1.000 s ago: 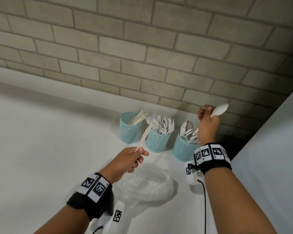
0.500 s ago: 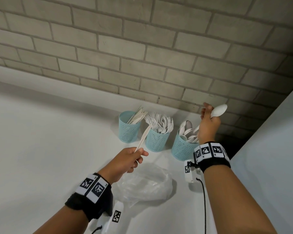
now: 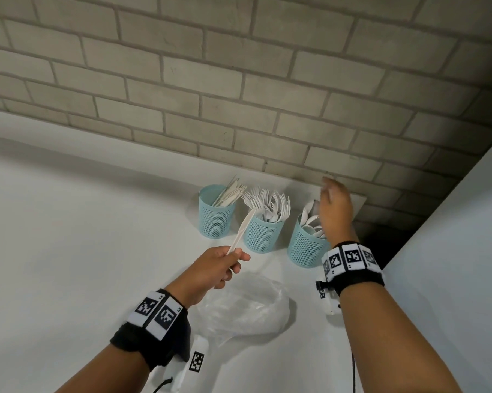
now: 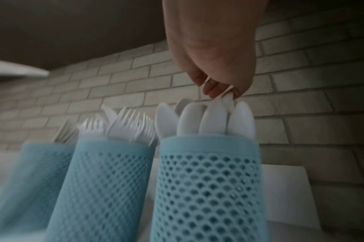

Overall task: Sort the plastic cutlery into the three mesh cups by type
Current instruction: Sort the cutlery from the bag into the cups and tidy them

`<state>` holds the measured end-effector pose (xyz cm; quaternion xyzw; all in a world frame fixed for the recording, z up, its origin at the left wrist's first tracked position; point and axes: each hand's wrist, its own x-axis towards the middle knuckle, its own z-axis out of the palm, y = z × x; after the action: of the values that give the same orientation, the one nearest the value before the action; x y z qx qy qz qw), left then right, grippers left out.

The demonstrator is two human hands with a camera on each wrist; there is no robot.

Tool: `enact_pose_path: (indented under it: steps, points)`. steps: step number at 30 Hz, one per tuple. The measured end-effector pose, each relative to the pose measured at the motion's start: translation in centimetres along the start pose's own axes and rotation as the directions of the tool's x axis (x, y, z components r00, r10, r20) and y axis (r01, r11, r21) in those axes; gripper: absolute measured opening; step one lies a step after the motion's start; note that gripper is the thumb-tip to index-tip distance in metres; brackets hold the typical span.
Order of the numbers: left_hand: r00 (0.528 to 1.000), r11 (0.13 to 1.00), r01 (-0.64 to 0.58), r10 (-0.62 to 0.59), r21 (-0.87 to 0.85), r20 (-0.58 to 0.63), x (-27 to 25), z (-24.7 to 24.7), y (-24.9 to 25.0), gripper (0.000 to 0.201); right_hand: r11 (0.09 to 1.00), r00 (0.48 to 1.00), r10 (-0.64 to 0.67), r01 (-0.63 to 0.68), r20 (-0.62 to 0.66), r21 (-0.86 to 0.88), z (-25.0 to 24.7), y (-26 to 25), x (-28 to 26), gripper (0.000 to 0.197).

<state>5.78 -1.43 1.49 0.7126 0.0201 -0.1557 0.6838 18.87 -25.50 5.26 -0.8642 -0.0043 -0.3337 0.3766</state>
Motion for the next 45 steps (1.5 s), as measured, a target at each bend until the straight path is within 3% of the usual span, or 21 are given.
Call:
enact_pose_path:
  steps: [1,3,5,7,9,11,13,14,16,18,21,23,24,26,28,30,33,35,38,42,45]
  points:
    - [1.000,1.000,-0.002,0.002,0.000,-0.001,0.0,0.0,0.0,0.028,0.983,0.988,-0.020,0.048,0.156,-0.178,0.2,0.2,-0.4,0.036]
    - [1.000,1.000,-0.002,0.002,-0.002,-0.001,-0.1,-0.1,0.1,0.029,0.850,0.907,0.015,0.209,0.420,-0.483,0.6,0.7,-1.0,0.043]
    - [1.000,1.000,-0.004,0.004,-0.004,-0.002,-0.3,-0.2,0.2,0.032,0.745,0.855,0.025,0.330,0.518,-0.580,0.7,1.1,-0.5,0.047]
    - [1.000,1.000,-0.006,0.006,-0.007,-0.007,-0.4,-0.2,0.3,0.036,0.773,0.843,0.114,0.257,0.526,-0.580,0.6,0.7,-0.1,0.046]
    - [1.000,1.000,-0.006,0.005,-0.029,-0.020,-0.5,-0.2,0.5,0.040,0.826,0.842,0.192,0.138,0.503,-0.546,0.4,-0.1,-0.1,0.045]
    - [0.999,0.998,0.004,-0.006,-0.061,-0.035,-0.5,-0.2,0.7,0.044,0.889,0.903,0.143,0.063,0.405,-0.454,0.0,-1.9,-0.7,0.042]
    - [0.999,0.997,0.003,-0.006,-0.079,-0.046,-0.5,-0.2,0.8,0.045,0.969,0.974,-0.010,0.065,0.226,-0.237,-0.4,-4.3,-1.7,0.035]
    - [0.999,0.997,-0.005,0.001,-0.080,-0.050,-0.5,-0.2,0.8,0.044,0.994,0.985,-0.053,0.068,0.166,-0.088,-0.6,-5.5,-2.2,0.032]
    - [0.998,0.997,-0.036,0.031,-0.075,-0.063,-0.5,-0.1,0.7,0.040,0.985,0.974,-0.090,0.057,0.206,0.161,-0.7,-7.9,-3.3,0.029]
    - [0.996,0.997,-0.064,0.061,-0.046,-0.070,-0.6,0.0,0.7,0.036,0.955,0.923,-0.083,-0.034,0.377,0.294,-0.5,-9.8,-4.5,0.033]
    - [0.994,0.996,-0.091,0.090,-0.016,-0.062,-0.8,0.0,0.8,0.031,0.946,0.743,-0.047,-0.182,0.667,0.269,0.3,-11.3,-5.7,0.049]
    - [0.992,0.995,-0.104,0.104,0.004,-0.067,-0.9,0.0,1.0,0.028,0.946,0.634,-0.061,-0.210,0.771,0.248,1.1,-11.5,-6.2,0.040]
    - [0.990,0.994,-0.107,0.108,0.019,-0.088,-0.8,0.0,1.2,0.025,0.944,0.612,-0.066,-0.218,0.788,0.249,1.6,-11.6,-6.2,0.031]
    - [0.978,0.992,-0.107,0.116,0.063,-0.172,-0.7,-0.1,1.3,0.023,0.941,0.635,-0.048,-0.231,0.771,0.249,2.2,-11.9,-6.0,0.026]
    - [0.958,0.987,-0.078,0.112,0.138,-0.262,-0.5,-0.5,1.3,0.036,0.930,0.740,0.007,-0.253,0.673,0.268,2.5,-12.5,-5.3,0.033]
    - [0.946,0.976,0.010,0.061,0.218,-0.317,-0.2,-1.2,0.9,0.058,0.899,0.869,0.079,-0.274,0.489,0.341,2.6,-13.1,-4.1,0.043]
    - [0.954,0.934,0.112,-0.005,0.340,-0.299,-0.1,-2.1,0.4,0.086,0.880,0.963,0.072,-0.183,0.258,0.438,3.3,-13.6,-2.9,0.048]
    - [0.977,0.848,0.139,-0.034,0.511,-0.209,-0.7,-2.2,0.3,0.089,0.924,0.965,0.021,-0.119,0.261,0.363,4.5,-13.7,-2.7,0.050]
    - [0.993,0.689,0.109,-0.109,0.717,-0.047,-1.8,-2.2,0.6,0.067,0.976,0.918,-0.054,-0.034,0.393,0.213,6.6,-13.5,-3.1,0.055]
    - [0.996,0.641,0.042,-0.090,0.767,0.021,-2.3,-2.6,0.6,0.027,0.995,0.837,-0.083,0.099,0.541,-0.001,9.0,-13.0,-4.4,0.052]
    - [0.994,0.603,0.034,-0.106,0.797,0.037,-2.2,-2.7,0.7,0.034,0.917,0.737,-0.066,0.310,0.672,-0.251,9.4,-12.9,-5.0,0.044]
